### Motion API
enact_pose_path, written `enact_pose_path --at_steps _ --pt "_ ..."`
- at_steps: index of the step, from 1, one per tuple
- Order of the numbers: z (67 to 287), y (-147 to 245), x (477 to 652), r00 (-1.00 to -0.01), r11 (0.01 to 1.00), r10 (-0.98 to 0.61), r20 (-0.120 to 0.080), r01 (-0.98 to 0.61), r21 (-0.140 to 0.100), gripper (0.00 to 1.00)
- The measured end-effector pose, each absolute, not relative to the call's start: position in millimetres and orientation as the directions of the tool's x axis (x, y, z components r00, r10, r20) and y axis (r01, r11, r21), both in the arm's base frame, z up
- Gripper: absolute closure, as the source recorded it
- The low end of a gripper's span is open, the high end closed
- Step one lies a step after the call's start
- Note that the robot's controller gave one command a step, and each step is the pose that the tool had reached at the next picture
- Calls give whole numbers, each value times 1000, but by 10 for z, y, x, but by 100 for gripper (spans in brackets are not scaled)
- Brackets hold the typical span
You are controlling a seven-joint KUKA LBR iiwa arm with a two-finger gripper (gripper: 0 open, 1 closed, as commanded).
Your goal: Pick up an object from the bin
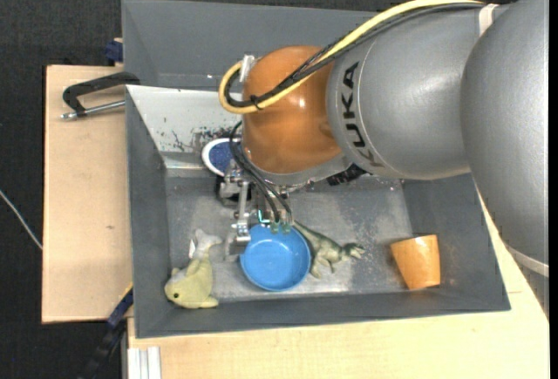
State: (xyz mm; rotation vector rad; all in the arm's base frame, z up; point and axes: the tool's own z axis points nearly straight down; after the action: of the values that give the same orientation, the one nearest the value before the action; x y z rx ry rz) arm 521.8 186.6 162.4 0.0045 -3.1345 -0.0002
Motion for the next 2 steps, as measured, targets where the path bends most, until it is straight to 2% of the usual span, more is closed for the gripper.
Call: enact_pose_path --at_steps 1,2 --pt "828 1153 5212 -907 907 -422 -7 -422 -1 0" --pt "1016 1117 5151 -924 924 -381 -7 -381 1 0"
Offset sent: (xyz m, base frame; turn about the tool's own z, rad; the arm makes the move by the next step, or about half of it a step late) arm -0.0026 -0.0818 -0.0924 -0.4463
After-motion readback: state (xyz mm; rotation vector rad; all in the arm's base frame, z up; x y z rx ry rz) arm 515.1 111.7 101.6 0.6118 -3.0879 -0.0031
